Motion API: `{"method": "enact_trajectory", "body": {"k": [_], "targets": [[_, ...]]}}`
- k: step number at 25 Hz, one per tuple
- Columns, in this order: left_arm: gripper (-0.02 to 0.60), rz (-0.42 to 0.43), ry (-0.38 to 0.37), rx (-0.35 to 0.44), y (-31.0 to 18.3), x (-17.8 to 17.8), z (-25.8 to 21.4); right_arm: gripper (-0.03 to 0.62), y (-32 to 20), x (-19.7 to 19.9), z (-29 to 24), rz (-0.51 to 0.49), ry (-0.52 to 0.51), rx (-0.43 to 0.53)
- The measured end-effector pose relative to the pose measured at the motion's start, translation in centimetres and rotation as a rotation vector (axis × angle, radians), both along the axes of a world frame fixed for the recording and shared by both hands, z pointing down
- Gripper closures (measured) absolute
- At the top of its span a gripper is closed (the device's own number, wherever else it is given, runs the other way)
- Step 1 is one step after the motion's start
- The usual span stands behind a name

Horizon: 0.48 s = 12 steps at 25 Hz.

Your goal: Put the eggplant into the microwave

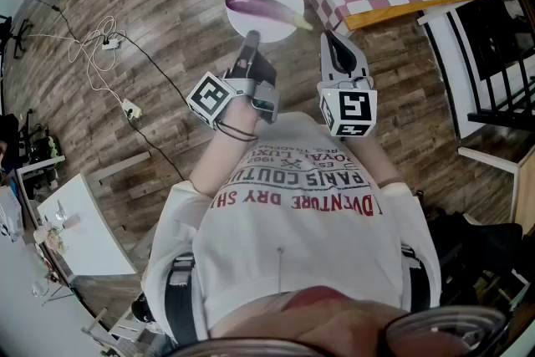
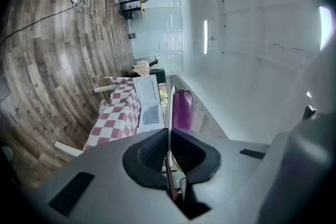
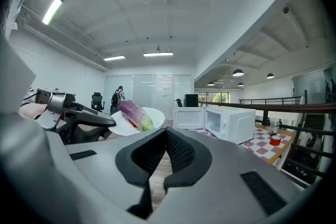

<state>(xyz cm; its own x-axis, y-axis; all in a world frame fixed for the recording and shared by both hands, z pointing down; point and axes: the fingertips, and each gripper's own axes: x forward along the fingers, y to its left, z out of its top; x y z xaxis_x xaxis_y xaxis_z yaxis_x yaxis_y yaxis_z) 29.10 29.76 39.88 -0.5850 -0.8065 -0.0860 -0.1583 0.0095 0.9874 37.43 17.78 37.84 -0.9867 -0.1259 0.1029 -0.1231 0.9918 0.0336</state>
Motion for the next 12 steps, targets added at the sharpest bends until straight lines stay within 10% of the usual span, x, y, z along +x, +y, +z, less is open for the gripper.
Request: {"method": "enact_trajectory", "body": {"k": [12], "targets": [[0.545, -0.001, -0.009, 0.012, -1.4, -0.1, 0.0, 0.568, -1.7, -0.5, 1.0, 0.019, 0.013, -0.017]]}}
